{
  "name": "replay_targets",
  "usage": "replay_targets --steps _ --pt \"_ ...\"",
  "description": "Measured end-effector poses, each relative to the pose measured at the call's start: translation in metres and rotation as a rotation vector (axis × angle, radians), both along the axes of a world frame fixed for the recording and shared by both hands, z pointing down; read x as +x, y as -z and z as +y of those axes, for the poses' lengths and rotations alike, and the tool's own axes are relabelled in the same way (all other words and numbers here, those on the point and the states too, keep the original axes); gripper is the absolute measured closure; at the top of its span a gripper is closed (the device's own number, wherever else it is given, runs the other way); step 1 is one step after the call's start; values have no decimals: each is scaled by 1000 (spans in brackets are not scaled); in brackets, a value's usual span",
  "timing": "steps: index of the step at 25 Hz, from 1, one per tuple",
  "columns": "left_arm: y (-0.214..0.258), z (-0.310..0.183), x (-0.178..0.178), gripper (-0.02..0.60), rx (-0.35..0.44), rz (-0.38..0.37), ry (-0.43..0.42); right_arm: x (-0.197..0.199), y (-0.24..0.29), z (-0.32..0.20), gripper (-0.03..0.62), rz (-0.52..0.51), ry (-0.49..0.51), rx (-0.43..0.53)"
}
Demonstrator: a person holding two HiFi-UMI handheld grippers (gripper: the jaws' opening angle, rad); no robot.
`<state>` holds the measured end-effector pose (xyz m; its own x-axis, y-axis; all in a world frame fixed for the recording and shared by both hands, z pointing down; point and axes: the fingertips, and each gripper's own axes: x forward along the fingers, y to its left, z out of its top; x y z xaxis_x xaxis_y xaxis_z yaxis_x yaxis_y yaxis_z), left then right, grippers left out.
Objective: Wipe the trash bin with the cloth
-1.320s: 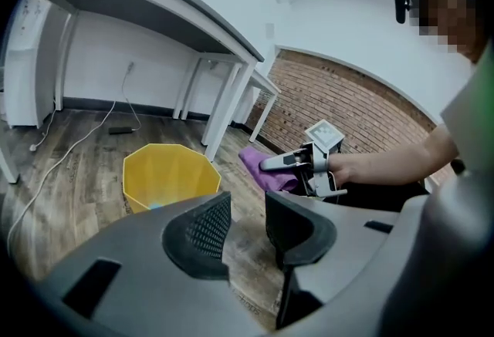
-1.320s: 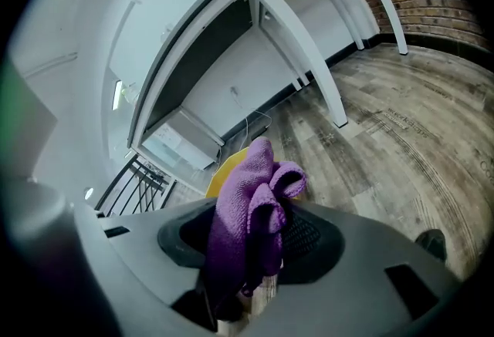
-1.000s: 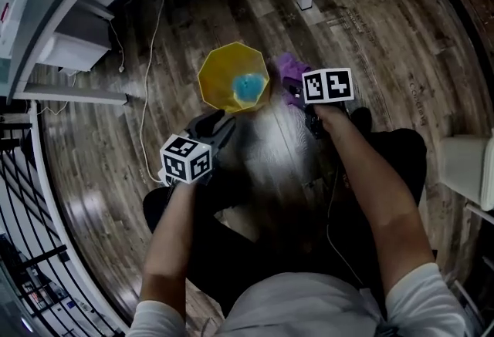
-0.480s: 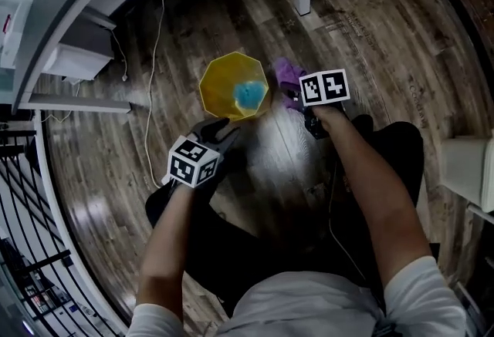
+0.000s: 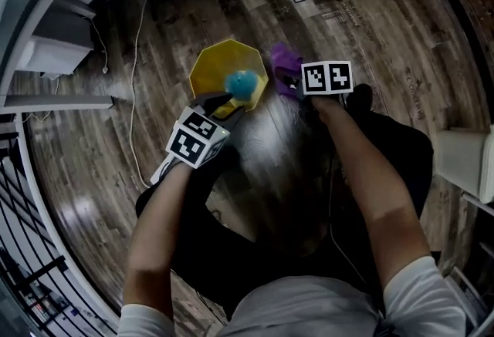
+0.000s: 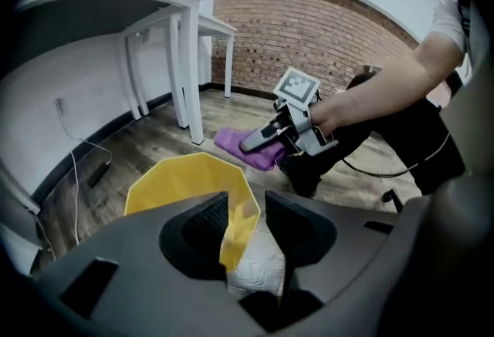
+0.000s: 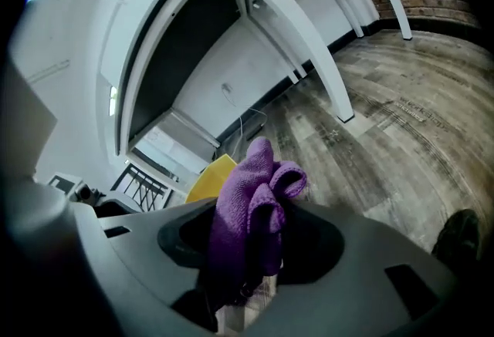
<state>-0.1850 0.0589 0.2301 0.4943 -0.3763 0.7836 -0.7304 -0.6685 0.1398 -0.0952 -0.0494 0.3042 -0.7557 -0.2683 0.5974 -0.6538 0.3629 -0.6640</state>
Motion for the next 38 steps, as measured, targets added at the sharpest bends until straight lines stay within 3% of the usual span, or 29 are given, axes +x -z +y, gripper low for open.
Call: replay_targets --steps 4,6,10,12,14,20,24,29,32,34,38 --pt "-37 19 -9 442 -79 -36 8 -2 -17 -12 395 -88 -4 -15" --pt "-48 22 -5 442 -67 -72 -18 -7 -23 -16 395 -167 2 -44" --pt "-59 14 -2 442 -26 -170 -98 -26 -3 -23 395 -446 14 -93" --pt "-68 11 -1 440 -29 -222 -150 -27 -2 -25 395 -498 12 -93" --pt "-76 10 4 439 -39 -234 -207 -26 -12 -24 395 -488 24 -98" --pt "-72 20 17 428 -151 -168 -222 -21 -25 -23 395 -471 45 -103" --pt "-96 47 17 420 -230 -234 -288 -25 -15 -32 395 -533 63 -95" --pt "-112 41 8 431 -206 -276 -230 -42 -35 -24 395 -550 147 -116" --pt "-115 35 11 528 -168 -294 -236 -43 -63 -22 402 -553 140 -140" --pt "-118 35 11 535 -156 -300 -244 -44 -83 -23 404 -535 132 -157" --pt "-112 29 16 542 -153 -238 -218 -48 -115 -24 407 -486 121 -196"
